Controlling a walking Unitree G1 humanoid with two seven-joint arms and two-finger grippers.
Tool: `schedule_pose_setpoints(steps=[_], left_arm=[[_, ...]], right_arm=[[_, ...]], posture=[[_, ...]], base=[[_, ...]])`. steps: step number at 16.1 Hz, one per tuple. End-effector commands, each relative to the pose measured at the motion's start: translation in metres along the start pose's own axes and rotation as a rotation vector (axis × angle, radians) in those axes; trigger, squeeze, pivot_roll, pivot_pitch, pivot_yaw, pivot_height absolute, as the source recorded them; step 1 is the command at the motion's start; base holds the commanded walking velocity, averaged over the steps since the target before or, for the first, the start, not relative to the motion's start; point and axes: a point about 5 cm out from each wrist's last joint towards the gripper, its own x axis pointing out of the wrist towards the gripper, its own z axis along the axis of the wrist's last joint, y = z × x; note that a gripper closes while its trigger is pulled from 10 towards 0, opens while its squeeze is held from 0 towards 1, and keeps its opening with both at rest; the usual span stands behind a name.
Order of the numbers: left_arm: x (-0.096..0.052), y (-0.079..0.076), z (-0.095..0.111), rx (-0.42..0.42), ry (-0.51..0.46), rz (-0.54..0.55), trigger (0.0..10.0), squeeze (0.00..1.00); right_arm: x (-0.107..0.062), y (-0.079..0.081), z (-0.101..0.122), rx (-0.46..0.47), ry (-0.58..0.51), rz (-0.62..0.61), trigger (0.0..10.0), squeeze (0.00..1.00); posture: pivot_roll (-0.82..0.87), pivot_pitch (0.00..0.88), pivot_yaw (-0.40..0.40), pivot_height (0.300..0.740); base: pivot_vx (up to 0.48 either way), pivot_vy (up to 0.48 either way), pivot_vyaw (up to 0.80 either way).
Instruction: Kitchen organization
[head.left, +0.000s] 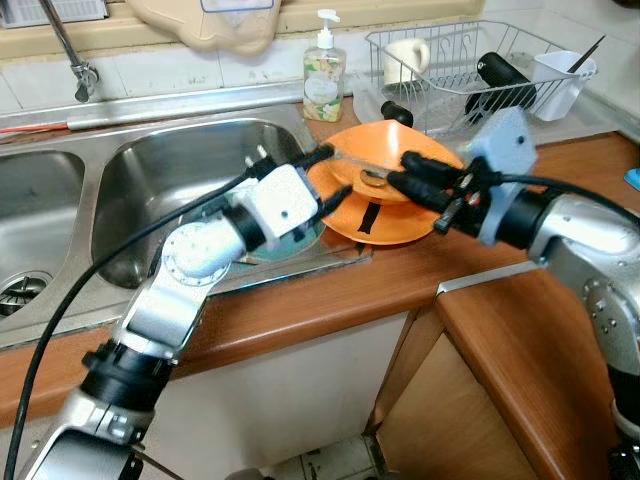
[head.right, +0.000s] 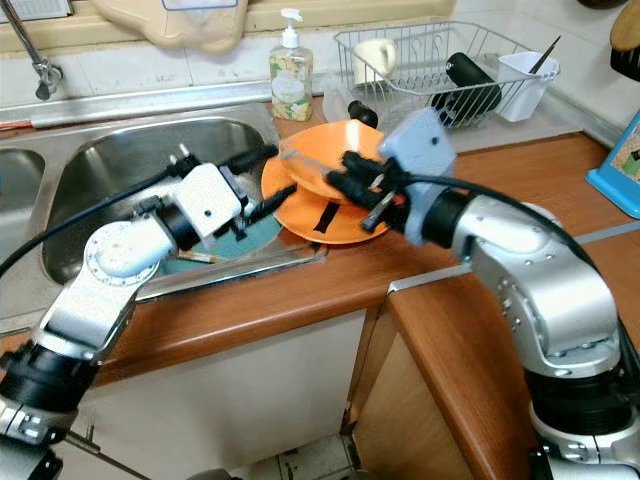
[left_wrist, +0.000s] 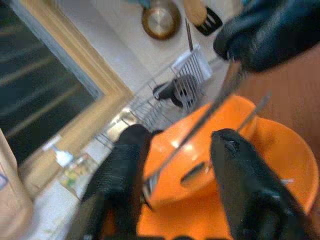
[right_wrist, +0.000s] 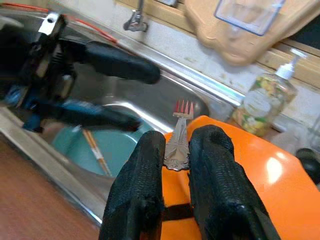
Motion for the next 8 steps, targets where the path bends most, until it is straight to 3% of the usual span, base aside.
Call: schedule_pose_setpoints(steps=[1, 3, 8], left_arm=[[0.0025, -0.0001, -0.0008, 0.030, -0.001, -0.017, 2.5, 0.00], [0.0051, -0.0037, -0.0029, 0.059, 0.005, -0.049, 10.0, 0.00], [0.0081, -0.0076, -0.0083, 0.093, 0.008, -0.106, 10.0, 0.00]], right_arm=[[0.0017, 0.0047, 0.0080, -0.016, -0.015, 0.035, 10.0, 0.00], [0.0025, 0.0076, 0.0084, -0.015, -0.018, 0.043, 10.0, 0.00], [0.0053, 0.0097, 0.0098, -0.024, -0.016, 0.047, 10.0, 0.00]], posture=[[-0.10, 0.000, 0.024, 0.740], [-0.10, 0.000, 0.026, 0.740], [-0.10, 0.000, 0.027, 0.740]], base=[[0.000, 0.000, 0.00], [0.000, 0.000, 0.00], [0.000, 0.000, 0.00]])
